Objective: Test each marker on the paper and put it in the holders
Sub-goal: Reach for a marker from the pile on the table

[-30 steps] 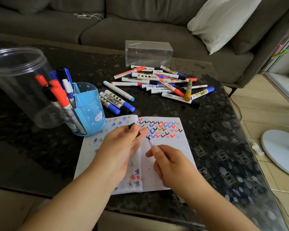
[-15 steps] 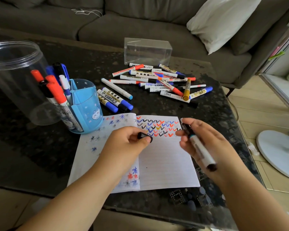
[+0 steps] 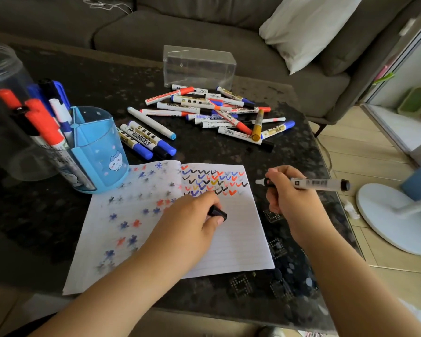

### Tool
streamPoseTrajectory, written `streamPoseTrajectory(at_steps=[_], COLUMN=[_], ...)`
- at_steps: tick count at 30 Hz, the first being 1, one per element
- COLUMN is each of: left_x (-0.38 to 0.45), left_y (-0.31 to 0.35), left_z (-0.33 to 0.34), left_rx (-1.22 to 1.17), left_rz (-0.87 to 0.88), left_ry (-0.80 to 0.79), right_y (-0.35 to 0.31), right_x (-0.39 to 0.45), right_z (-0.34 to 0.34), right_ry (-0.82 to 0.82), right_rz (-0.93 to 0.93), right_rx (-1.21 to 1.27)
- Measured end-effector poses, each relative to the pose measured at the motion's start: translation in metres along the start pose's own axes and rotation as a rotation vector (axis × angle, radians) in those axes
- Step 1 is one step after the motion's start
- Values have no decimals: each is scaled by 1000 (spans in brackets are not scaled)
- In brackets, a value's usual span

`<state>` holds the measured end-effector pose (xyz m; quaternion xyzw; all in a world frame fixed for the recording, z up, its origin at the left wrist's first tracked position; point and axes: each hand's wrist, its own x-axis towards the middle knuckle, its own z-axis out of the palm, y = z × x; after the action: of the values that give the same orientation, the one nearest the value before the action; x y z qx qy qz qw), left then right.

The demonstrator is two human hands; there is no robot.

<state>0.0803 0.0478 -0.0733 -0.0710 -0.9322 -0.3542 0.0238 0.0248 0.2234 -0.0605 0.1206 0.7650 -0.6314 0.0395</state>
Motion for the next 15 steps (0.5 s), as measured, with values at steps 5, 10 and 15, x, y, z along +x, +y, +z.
streamPoseTrajectory(at_steps=[5,10,15], left_x=[1,2,2], left_y=[0,0,0], left_z=[9,11,10], left_rx=[145,179,186], left_rz=[85,106,101], left_ry=[-35,-20,-29], right_y=[9,13,18], right_x=[5,9,12], right_z=[5,9,8], right_ry=[46,67,70], right_rz=[-95,-126,-166], right_rx=[-266,-325,-368])
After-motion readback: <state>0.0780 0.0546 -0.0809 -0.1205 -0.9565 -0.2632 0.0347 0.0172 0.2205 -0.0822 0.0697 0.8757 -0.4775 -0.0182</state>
